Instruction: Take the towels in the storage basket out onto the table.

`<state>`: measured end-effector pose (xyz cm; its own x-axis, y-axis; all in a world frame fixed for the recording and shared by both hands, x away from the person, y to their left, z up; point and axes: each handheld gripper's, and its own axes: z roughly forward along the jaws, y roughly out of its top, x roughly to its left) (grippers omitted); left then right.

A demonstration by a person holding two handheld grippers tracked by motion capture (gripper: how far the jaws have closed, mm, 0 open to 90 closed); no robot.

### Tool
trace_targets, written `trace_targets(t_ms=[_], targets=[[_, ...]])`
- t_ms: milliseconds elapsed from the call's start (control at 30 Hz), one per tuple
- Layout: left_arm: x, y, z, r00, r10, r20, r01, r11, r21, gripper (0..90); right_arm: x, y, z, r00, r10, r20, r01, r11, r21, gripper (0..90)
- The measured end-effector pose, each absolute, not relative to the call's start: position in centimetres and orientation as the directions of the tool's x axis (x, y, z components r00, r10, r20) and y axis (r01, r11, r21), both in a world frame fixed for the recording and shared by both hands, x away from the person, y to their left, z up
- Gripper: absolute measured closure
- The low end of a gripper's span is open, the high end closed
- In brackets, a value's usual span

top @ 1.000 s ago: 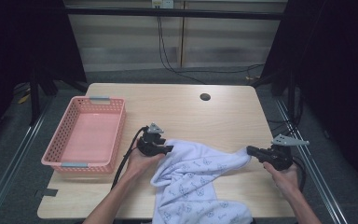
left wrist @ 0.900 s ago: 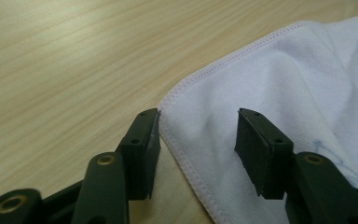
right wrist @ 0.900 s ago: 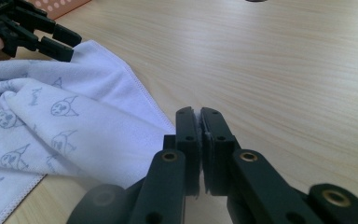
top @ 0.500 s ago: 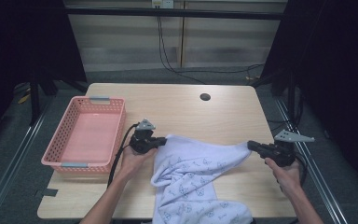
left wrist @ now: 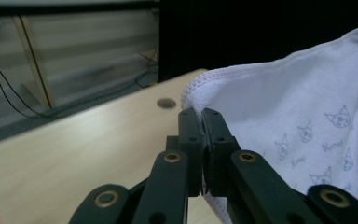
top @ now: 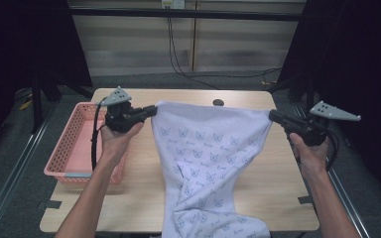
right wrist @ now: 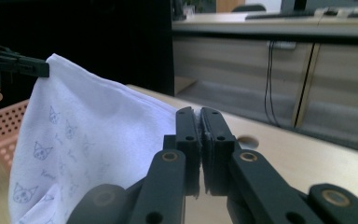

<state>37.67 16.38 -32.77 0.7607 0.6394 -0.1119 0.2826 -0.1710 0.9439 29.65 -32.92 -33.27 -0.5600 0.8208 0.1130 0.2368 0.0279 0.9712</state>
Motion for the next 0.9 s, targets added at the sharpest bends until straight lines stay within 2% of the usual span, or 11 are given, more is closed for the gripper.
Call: trace_targets(t_ms=[233, 500, 567, 700, 833, 867, 900], targets=[[38.3, 17.2, -27.7, 0.748, 0.660, -0.071, 0.199, -0.120, 0.973, 87.8, 30.5, -32.9, -28.0, -0.558, 0.827, 0.062, 0.144, 0.023, 0.989, 86.5], [38.7, 16.9, -21.9, 0.726, 0.687, -0.009, 0.098, -0.090, 0.991, 87.9, 33.5, -33.0, -21.2, -0.524, 0.851, 0.015, 0.057, 0.018, 0.998, 86.5], [39.2, 16.8, -21.7, 0.715, 0.699, 0.018, 0.100, -0.128, 0.987, 87.9, 34.3, -33.1, -20.3, -0.525, 0.850, 0.027, 0.054, 0.001, 0.999, 86.5], [41.0, 16.2, -24.6, 0.693, 0.721, -0.018, 0.178, -0.148, 0.973, 87.8, 37.0, -32.6, -21.8, -0.501, 0.865, 0.036, 0.110, 0.022, 0.994, 86.5], [43.9, 15.9, -29.5, 0.665, 0.743, -0.070, 0.294, -0.175, 0.940, 86.6, 40.0, -32.1, -26.4, -0.489, 0.870, 0.071, 0.212, 0.039, 0.976, 86.1], [44.6, 15.9, -30.7, 0.634, 0.769, -0.082, 0.326, -0.170, 0.930, 82.0, 40.8, -32.1, -27.7, -0.472, 0.879, 0.067, 0.243, 0.056, 0.968, 84.1], [45.0, 15.8, -31.8, 0.621, 0.778, -0.095, 0.351, -0.167, 0.921, 72.2, 41.5, -32.0, -29.0, -0.446, 0.893, 0.054, 0.272, 0.078, 0.959, 77.5]])
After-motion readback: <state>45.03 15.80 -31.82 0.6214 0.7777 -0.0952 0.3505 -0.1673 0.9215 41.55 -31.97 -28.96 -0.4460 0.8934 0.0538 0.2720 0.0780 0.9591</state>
